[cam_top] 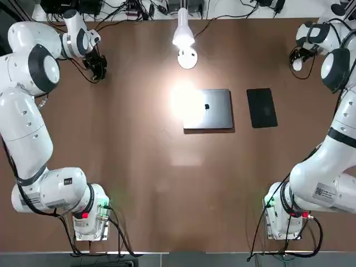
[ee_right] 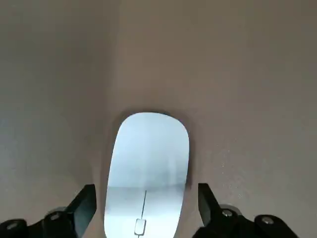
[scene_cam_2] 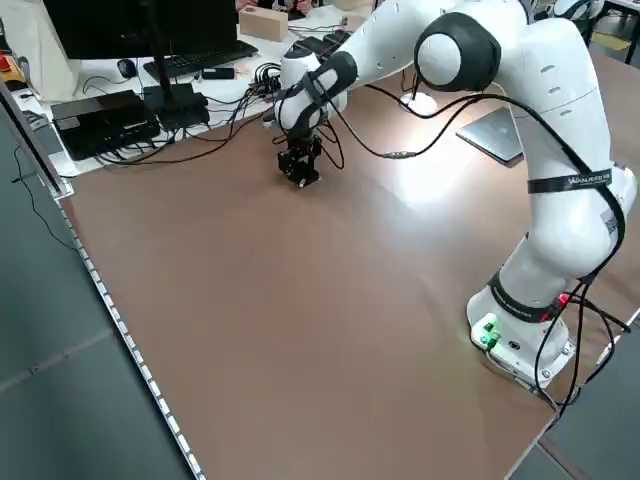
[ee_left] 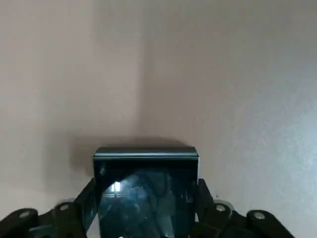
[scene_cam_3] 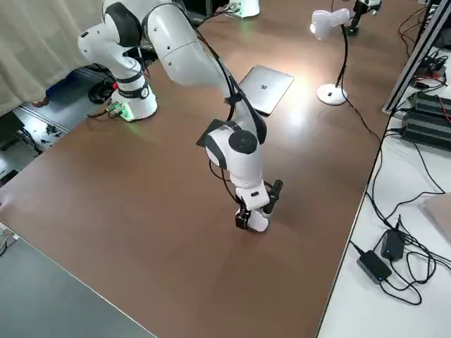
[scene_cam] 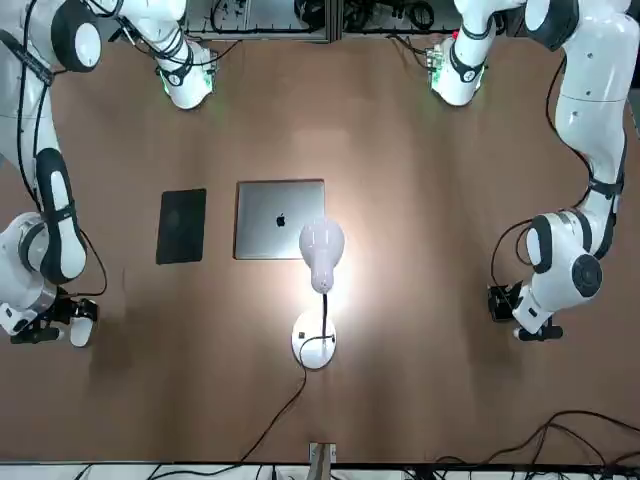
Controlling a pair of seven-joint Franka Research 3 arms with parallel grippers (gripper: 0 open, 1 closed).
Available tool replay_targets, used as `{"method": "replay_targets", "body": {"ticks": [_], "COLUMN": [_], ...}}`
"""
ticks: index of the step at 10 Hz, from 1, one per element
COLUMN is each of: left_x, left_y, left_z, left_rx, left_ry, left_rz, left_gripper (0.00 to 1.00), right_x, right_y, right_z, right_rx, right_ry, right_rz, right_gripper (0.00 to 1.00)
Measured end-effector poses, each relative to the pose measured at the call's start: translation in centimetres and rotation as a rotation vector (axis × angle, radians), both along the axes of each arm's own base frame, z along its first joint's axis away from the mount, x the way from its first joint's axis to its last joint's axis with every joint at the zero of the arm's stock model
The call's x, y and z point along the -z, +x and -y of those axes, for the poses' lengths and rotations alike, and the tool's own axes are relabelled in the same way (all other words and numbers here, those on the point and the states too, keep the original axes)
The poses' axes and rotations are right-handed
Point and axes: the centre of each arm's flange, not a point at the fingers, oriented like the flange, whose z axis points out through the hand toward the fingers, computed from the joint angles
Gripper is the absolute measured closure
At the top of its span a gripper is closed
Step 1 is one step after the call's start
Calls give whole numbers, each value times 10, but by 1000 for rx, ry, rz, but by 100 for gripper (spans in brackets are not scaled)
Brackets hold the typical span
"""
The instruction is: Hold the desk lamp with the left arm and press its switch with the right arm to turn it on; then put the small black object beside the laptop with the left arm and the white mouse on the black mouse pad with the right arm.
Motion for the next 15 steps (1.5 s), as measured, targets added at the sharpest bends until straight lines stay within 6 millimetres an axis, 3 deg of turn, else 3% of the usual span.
{"method": "replay_targets", "body": {"ticks": [2,3,4,6,10,11,13,14,15], "left_x": [-8,-21,-37,-56,-59,-58,-51,-44,-33], "left_y": [2,1,-4,-35,-105,-121,-156,-171,-181], "left_z": [1,12,37,119,273,308,372,391,401], "left_rx": [-2,-9,-23,-41,-91,-97,-111,-106,-99], "left_ry": [0,-4,-9,-7,1,3,2,8,17], "left_rz": [16,27,34,16,-1,-4,-3,-13,-27], "left_gripper": [21,21,21,21,21,21,21,21,21], "right_x": [2,2,3,2,0,-10,-55,-74,-83], "right_y": [0,0,1,1,3,4,1,-15,-45], "right_z": [-1,-3,-3,-4,-16,-33,-87,-117,-143], "right_rx": [-4,-8,-11,-20,-57,-75,-93,-84,-71], "right_ry": [2,3,3,1,29,66,94,100,104], "right_rz": [-2,-3,-3,-2,-53,-118,-154,-150,-139], "right_gripper": [13,21,23,37,37,37,37,37,37]}}
